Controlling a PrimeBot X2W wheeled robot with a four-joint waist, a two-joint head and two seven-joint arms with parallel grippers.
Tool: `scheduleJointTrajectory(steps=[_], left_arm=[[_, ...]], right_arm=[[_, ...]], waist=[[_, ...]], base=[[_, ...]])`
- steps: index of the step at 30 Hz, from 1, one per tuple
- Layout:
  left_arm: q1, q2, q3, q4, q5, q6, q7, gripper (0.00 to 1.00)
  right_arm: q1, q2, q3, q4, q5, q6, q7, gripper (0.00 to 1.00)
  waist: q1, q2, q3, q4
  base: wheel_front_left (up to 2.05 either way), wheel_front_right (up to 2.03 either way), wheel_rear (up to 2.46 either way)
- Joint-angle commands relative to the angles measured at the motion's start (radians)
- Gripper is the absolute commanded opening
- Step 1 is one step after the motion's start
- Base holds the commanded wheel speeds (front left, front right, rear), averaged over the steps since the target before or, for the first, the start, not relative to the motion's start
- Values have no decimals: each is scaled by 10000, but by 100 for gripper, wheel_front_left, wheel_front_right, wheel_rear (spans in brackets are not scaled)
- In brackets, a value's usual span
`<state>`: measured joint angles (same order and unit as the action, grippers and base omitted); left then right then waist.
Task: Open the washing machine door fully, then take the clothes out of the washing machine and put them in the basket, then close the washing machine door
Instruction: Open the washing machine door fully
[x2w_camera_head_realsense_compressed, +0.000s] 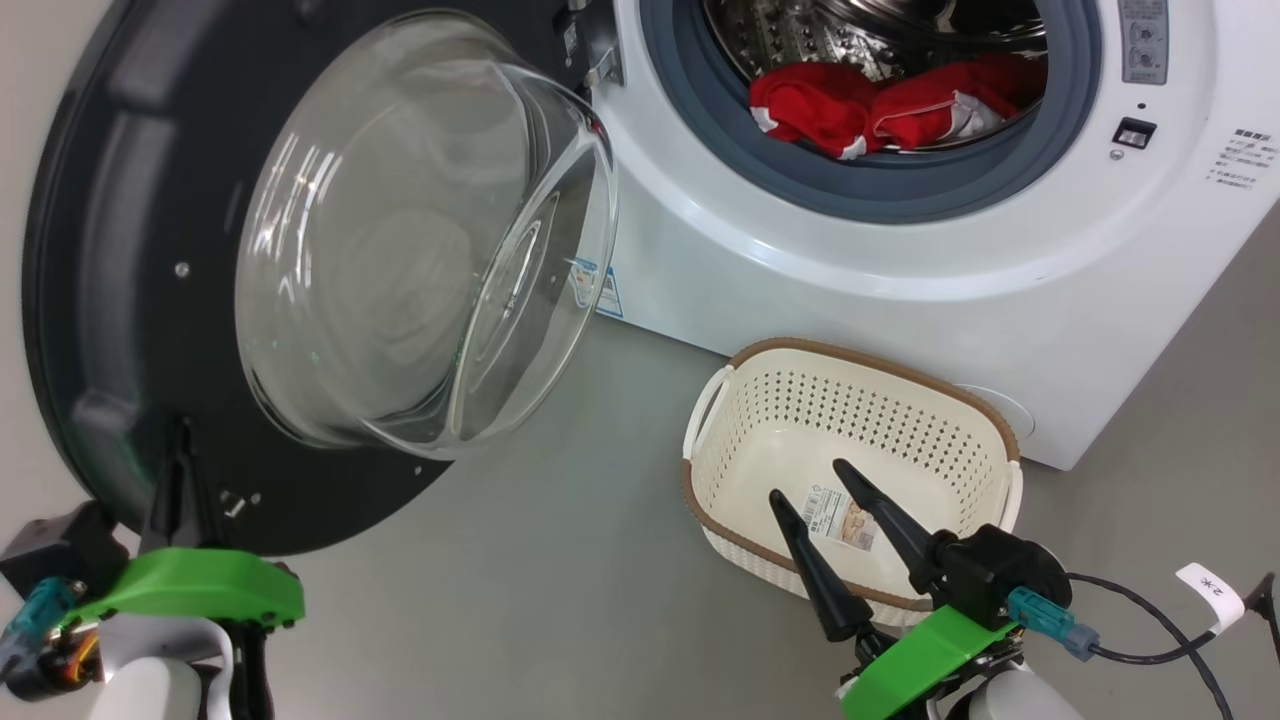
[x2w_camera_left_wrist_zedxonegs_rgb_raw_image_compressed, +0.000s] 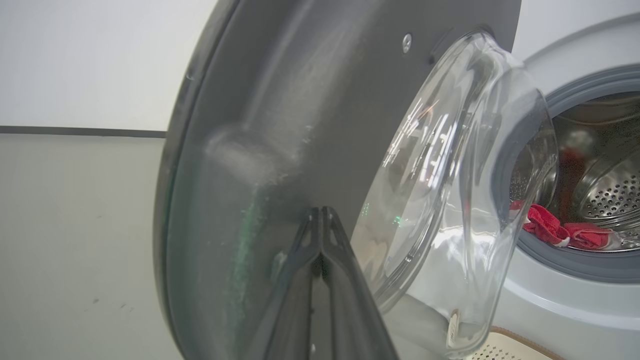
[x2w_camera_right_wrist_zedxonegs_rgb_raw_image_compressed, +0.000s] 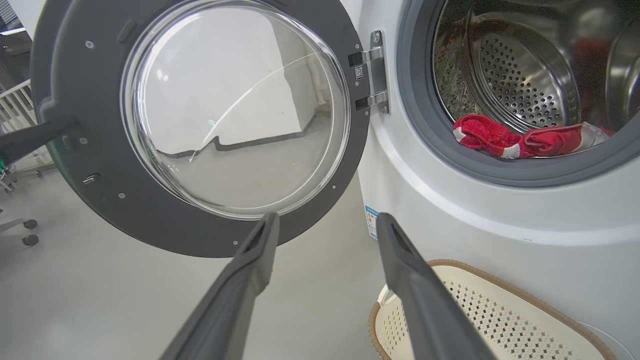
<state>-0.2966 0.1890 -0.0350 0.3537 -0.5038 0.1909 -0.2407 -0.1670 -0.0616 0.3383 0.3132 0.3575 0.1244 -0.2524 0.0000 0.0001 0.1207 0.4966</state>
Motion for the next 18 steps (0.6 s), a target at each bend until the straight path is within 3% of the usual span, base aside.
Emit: scheduleJointTrajectory(steps=[1, 18], left_arm=[[-540, 400, 563, -2, 1, -52, -137, 0], [-1748, 550, 1610, 1336, 750, -644, -208, 0]], right_arm=[[-320, -18, 217, -288, -139, 63, -93, 100], [-377, -191, 277, -472, -361, 63, -93, 100]], waist=[[0, -1, 101, 55], [0, -1, 526, 150]], base=[[0, 0, 0], [0, 0, 0]])
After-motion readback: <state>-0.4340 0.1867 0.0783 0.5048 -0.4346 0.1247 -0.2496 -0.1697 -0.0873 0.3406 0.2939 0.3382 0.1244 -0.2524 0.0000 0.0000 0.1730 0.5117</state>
